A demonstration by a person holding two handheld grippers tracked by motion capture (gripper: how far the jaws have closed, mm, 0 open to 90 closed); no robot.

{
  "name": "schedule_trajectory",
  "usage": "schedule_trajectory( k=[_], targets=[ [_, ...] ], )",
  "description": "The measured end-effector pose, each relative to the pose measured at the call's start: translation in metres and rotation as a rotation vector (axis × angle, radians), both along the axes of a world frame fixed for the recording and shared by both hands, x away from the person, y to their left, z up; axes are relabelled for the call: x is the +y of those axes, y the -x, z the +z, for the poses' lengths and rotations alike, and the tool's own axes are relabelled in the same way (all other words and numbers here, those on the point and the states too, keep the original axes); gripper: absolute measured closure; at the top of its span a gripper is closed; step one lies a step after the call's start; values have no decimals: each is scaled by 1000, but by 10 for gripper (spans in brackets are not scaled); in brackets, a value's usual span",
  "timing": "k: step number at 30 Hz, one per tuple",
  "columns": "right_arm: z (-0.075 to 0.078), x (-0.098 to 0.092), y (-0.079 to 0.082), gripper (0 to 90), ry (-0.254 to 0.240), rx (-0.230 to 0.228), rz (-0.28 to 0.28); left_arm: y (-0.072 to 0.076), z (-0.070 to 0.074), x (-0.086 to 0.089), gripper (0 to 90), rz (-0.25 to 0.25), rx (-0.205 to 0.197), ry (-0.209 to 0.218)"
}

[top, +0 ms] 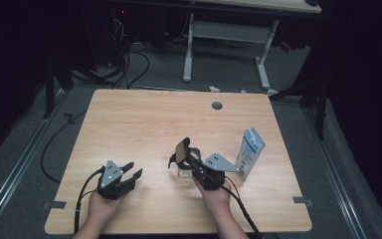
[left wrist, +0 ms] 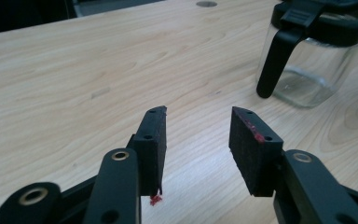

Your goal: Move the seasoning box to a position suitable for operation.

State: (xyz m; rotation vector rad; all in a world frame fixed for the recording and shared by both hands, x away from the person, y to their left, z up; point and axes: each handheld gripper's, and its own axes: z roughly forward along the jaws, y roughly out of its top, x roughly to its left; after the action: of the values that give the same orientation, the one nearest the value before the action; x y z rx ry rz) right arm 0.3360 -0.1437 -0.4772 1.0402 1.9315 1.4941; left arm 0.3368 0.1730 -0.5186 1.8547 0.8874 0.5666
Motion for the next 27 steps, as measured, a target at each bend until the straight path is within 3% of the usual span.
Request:
schedule_trajectory(
  k=[5,19,27],
  targets=[
    [2,8,0,900,0,-4,18,2,-3,6,546,13,18,24],
    [1,31,-2,900,19,1,63,5,-2,3,533,8,4,48],
    [2,34,-1,900,20,-6,69,5,-2,4,532,8,8,63]
  ],
)
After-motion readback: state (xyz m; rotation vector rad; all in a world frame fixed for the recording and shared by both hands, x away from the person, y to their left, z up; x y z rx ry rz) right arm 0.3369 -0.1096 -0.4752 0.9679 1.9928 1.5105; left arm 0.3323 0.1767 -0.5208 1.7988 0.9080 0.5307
